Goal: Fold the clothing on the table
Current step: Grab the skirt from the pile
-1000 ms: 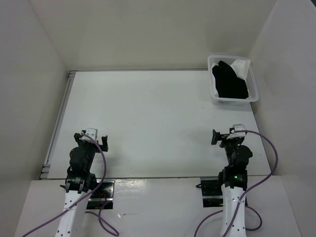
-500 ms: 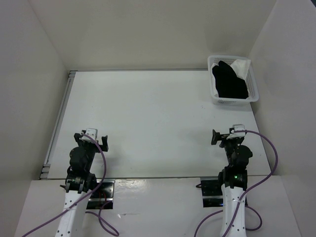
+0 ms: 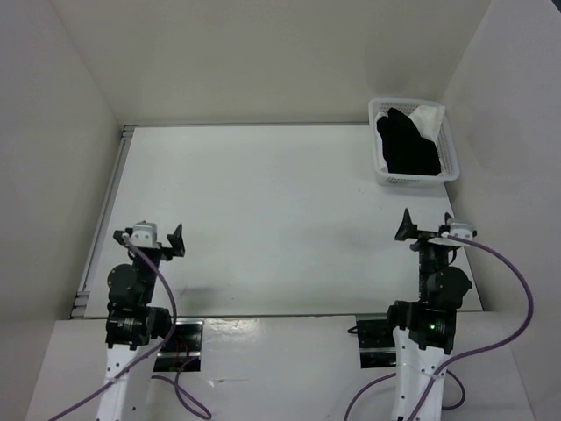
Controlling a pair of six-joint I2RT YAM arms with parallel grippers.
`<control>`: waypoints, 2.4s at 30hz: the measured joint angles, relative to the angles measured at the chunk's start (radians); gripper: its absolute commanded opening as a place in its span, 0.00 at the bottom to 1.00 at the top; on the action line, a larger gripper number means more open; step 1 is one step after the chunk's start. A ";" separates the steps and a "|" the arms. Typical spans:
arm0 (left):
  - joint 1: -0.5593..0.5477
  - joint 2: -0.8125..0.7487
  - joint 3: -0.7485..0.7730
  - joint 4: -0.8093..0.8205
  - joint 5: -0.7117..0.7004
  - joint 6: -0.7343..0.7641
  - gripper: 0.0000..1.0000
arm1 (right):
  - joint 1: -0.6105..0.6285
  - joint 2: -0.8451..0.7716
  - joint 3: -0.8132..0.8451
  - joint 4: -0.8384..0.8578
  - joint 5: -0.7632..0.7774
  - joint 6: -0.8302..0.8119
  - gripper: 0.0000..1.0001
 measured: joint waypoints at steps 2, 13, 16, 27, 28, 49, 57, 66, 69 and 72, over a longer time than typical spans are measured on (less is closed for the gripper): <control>0.000 0.010 0.088 0.026 -0.019 0.001 1.00 | 0.000 0.044 0.124 -0.020 0.056 0.003 0.99; 0.002 0.857 1.033 -0.121 -0.233 0.022 1.00 | 0.000 0.750 0.748 -0.278 0.224 -0.095 0.99; 0.006 0.991 1.144 -0.240 -0.261 -0.017 1.00 | -0.006 0.857 0.772 -0.370 0.234 -0.148 0.99; 0.124 1.080 1.184 -0.436 -0.118 0.006 1.00 | -0.018 1.158 0.893 -0.456 0.224 -0.150 0.99; 0.125 1.079 1.179 -0.447 -0.126 0.014 1.00 | -0.016 1.202 0.908 -0.455 0.218 -0.146 0.99; 0.246 1.328 1.107 -0.515 0.071 0.053 1.00 | 0.057 1.832 1.315 -0.425 0.182 -0.085 0.93; 0.251 1.316 1.018 -0.492 0.076 0.061 1.00 | 0.057 2.078 1.523 -0.435 0.200 -0.118 0.88; 0.259 1.234 1.007 -0.525 0.067 0.132 1.00 | 0.057 2.378 1.873 -0.478 0.220 -0.136 0.83; 0.265 1.188 1.007 -0.545 0.068 0.153 1.00 | 0.057 2.455 1.950 -0.505 0.219 -0.141 0.58; 0.287 1.171 1.007 -0.561 0.074 0.161 1.00 | 0.057 2.503 1.991 -0.541 0.212 -0.151 0.14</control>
